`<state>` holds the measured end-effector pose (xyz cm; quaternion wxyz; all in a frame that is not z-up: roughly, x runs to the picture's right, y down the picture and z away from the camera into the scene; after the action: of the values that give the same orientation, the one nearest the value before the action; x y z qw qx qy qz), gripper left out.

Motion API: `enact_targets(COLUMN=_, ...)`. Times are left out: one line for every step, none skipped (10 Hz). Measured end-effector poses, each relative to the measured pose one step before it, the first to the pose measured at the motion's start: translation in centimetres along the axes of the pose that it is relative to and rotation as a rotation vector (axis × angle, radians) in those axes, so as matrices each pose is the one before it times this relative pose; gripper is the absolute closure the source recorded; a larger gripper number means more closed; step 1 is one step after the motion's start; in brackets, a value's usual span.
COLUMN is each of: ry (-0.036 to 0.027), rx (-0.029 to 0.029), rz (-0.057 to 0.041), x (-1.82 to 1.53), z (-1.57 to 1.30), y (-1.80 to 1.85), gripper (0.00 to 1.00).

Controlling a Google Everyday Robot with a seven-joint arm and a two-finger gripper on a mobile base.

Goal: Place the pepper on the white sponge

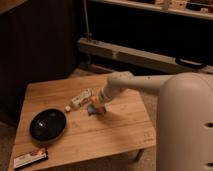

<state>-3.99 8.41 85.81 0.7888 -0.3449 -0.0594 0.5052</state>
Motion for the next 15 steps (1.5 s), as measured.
enact_targets(ry=0.00559, rx=0.00449, rz=-0.00108, x=0.089, z=0.162, y=-0.018, gripper=0.86)
enact_targets(ry=0.00742, rx=0.00113, rz=0.00009, x=0.150, z=0.289, y=0.031, gripper=0.86)
enact_targets(ry=0.00654, rx=0.00307, rz=-0.00122, x=0.054, z=0.217, y=0.054, gripper=0.86)
enact_targets(ry=0.00805, rx=0.00666, rz=-0.00098, x=0.079, z=0.202, y=0.025, gripper=0.86)
enact_targets(ry=0.00590, rx=0.01644, rz=0.00069, x=-0.025, z=-0.051, y=-0.113, gripper=0.86)
enact_targets(ry=0.00599, rx=0.02835, rz=-0.00023, x=-0.003, z=-0.085, y=-0.231, gripper=0.86)
enact_targets(ry=0.00516, rx=0.00622, rz=-0.00520, x=-0.158, z=0.131, y=0.266, gripper=0.86)
enact_targets(ry=0.01439, rx=0.01116, rz=-0.00453, x=-0.080, z=0.087, y=-0.029, gripper=0.86)
enact_targets(ry=0.00808, rx=0.00499, rz=0.00146, x=0.107, z=0.079, y=-0.103, gripper=0.86)
enact_targets(ry=0.00247, rx=0.00195, rz=0.00245, x=0.078, z=0.040, y=-0.023, gripper=0.86)
enact_targets(ry=0.00050, rx=0.00272, rz=0.00556, x=0.200, z=-0.004, y=-0.120, gripper=0.86)
enact_targets(ry=-0.00702, rx=-0.00069, rz=0.00611, x=0.126, z=-0.036, y=-0.054, gripper=0.83)
enact_targets(ry=-0.01917, rx=-0.00238, rz=0.00865, x=0.116, z=-0.158, y=-0.126, gripper=0.74)
enact_targets(ry=-0.03732, rx=-0.00826, rz=0.01267, x=-0.039, z=-0.251, y=-0.075, gripper=0.60)
enact_targets(ry=-0.02052, rx=-0.00487, rz=0.00528, x=-0.041, z=-0.111, y=-0.017, gripper=0.52)
